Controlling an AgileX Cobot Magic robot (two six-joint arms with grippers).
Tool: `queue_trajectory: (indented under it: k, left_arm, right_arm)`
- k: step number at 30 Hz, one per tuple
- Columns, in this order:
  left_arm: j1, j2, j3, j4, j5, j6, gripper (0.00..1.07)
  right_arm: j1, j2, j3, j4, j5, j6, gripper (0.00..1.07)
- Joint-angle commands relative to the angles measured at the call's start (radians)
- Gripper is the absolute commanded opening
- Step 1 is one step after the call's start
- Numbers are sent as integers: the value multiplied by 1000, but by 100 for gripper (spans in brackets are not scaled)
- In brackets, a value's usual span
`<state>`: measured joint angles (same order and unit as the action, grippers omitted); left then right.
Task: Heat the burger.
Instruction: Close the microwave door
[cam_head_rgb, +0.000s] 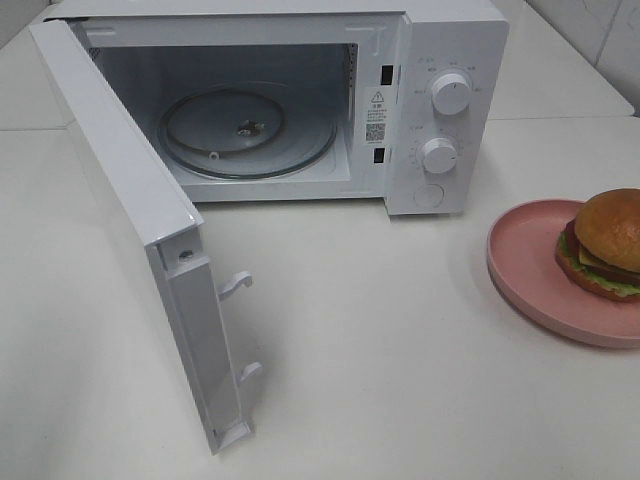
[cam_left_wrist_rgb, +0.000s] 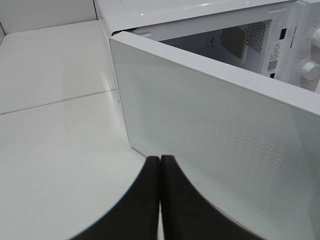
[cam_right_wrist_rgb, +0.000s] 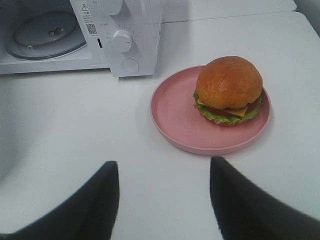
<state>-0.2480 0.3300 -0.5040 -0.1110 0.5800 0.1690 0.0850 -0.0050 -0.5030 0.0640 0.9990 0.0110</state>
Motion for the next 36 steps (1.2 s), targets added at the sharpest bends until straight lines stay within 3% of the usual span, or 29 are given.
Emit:
queue_trajectory:
  k: [1, 6, 9, 11, 14, 16, 22, 29, 31, 36]
  left_arm:
    - [3, 96, 3, -11, -100, 6, 0]
    - [2, 373, 3, -51, -361, 8, 0]
    - [2, 412, 3, -51, -399, 8, 0]
    - [2, 552, 3, -50, -522, 8, 0]
    - [2, 586, 3, -50, -553, 8, 0]
    - [1, 711, 3, -47, -682, 8, 0]
    - [1, 834, 2, -40, -833, 1, 0]
    - [-11, 940, 1, 69, -950, -46, 0]
    - [-44, 986, 1, 140, -1016, -68, 0]
    - [-89, 1044, -6, 156, -1065, -68, 0]
  right_arm:
    - [-1, -25, 0, -6, 1, 2, 53]
    - [-1, -25, 0, -6, 1, 2, 53]
    - [-1, -25, 0, -6, 1, 2, 53]
    - [-1, -25, 0, -6, 0, 2, 53]
    - [-1, -25, 0, -6, 0, 2, 53]
    - [-1, -25, 0, -6, 0, 2, 53]
    - [-1, -25, 0, -6, 0, 2, 53]
    - [-1, -25, 0, -6, 0, 2, 53]
    - [-1, -25, 0, -6, 0, 2, 53]
    - [-1, -25, 0, -6, 0, 2, 53]
